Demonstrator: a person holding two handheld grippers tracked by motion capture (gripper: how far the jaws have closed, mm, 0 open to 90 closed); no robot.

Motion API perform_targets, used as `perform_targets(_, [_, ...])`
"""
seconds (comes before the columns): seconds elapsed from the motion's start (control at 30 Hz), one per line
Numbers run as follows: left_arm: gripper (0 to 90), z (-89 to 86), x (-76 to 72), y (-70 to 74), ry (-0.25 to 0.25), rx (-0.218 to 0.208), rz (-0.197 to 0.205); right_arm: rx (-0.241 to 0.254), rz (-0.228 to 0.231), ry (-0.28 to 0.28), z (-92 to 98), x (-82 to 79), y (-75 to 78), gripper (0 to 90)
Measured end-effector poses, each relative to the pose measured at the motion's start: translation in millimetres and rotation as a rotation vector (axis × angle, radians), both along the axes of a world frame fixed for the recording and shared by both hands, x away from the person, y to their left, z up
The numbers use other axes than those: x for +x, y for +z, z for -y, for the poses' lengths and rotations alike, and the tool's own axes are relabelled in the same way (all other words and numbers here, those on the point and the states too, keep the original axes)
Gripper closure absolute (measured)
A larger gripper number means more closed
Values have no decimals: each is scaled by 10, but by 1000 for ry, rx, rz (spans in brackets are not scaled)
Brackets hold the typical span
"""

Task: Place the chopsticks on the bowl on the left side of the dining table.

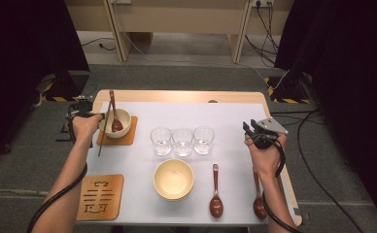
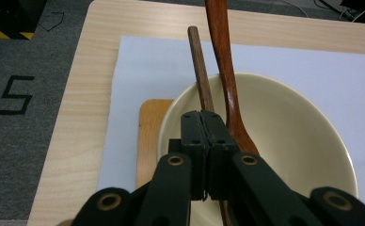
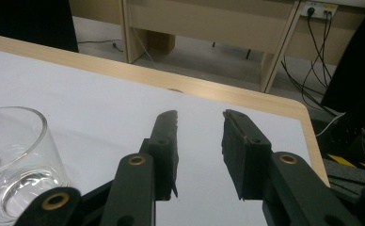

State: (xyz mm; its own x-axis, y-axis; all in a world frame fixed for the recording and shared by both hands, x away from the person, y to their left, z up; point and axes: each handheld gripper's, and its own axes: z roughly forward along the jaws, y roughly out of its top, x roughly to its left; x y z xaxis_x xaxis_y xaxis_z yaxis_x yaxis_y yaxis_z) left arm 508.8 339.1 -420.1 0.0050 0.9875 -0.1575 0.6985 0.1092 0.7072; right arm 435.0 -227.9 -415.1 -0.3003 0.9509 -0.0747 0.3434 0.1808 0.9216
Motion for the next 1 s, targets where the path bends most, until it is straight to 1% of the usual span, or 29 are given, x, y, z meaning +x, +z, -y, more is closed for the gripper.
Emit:
perform_targets(0.1, [877, 23, -10, -8, -3, 2, -15, -3, -5, 5, -8, 3, -1, 658])
perform_targets(0.17, [877, 44, -13, 9, -8, 3, -17, -5, -6, 5, -16, 2, -1, 658])
perform_targets(0.23, [877, 61, -6, 21, -11, 12, -24, -7, -6, 6, -18, 7, 1, 658])
perform_targets(0.4, [874, 78, 19, -4, -8, 6, -43, -8, -7, 2, -10, -2, 24, 658])
perform_targets(0.6, [867, 99, 21, -12, -15, 17, -45, -9, 1, 3, -2, 3, 19, 659])
perform_targets(0.73, [853, 93, 0, -5, -24, 19, -52, -8, -4, 1, 3, 4, 22, 658])
perform_targets(0.83, [849, 86, -13, -2, -25, 25, -46, -16, 0, 3, 7, 10, 25, 658])
perform_targets(0.9, [844, 76, -25, 11, -24, 29, -35, -17, -8, 3, 7, 8, 31, 658])
perform_targets(1.0, [812, 65, -55, 53, -29, 56, 5, -16, -26, -2, 16, 12, 39, 657])
